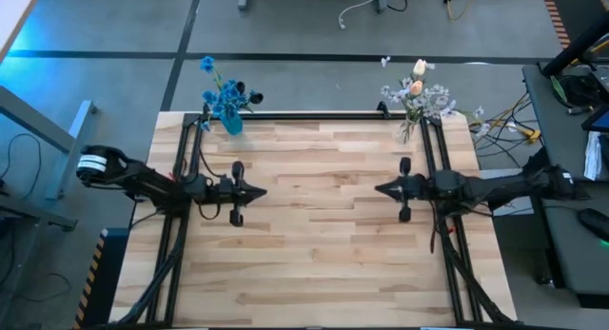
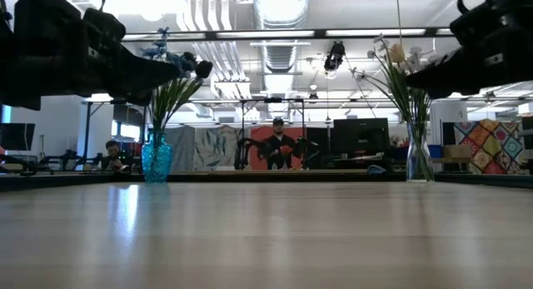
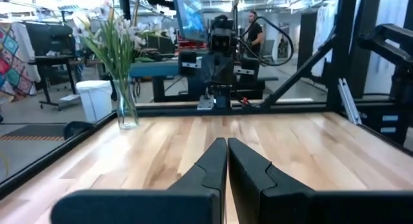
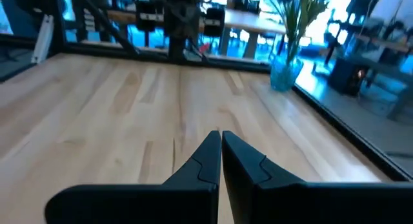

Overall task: Sort flowers into vase by color
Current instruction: Return to Home Position

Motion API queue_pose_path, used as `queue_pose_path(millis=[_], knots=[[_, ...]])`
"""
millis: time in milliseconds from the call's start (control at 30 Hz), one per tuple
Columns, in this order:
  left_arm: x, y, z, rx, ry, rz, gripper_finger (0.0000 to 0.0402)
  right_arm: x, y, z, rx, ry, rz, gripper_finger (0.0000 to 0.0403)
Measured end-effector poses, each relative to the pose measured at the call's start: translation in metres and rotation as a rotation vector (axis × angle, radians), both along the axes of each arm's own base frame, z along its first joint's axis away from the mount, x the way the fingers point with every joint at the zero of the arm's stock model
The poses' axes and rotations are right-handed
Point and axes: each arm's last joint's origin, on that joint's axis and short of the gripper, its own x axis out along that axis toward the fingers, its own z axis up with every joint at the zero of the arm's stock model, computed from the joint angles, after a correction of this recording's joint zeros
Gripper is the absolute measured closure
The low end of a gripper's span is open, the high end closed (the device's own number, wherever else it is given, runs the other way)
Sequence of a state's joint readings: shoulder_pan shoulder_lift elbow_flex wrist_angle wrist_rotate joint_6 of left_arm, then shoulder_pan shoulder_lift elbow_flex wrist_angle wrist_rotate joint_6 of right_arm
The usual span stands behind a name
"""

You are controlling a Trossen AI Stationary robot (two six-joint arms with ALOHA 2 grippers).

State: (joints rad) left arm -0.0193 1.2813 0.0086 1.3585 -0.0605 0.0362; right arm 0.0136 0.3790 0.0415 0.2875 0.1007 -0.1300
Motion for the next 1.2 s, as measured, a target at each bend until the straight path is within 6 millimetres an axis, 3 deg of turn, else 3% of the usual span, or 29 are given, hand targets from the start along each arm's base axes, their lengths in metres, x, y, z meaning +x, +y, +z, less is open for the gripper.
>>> queue_pose_path(millis=[367,767,1200], knots=[[-0.015,0.002,0.015,0.020,0.007,0.079,0.0402,-0.029,0.000,0.004,-0.042,-0.139,0.018,0.0394],[-0.030,0.006,0.026,0.067,-0.008,0.197,0.0402,-0.029,0.000,0.008,-0.074,-0.175,0.021,0.0394],[-0.044,0.012,0.023,0.066,0.066,0.403,0.0402,-0.029,-0.005,0.005,-0.030,-0.148,-0.150,0.0394]])
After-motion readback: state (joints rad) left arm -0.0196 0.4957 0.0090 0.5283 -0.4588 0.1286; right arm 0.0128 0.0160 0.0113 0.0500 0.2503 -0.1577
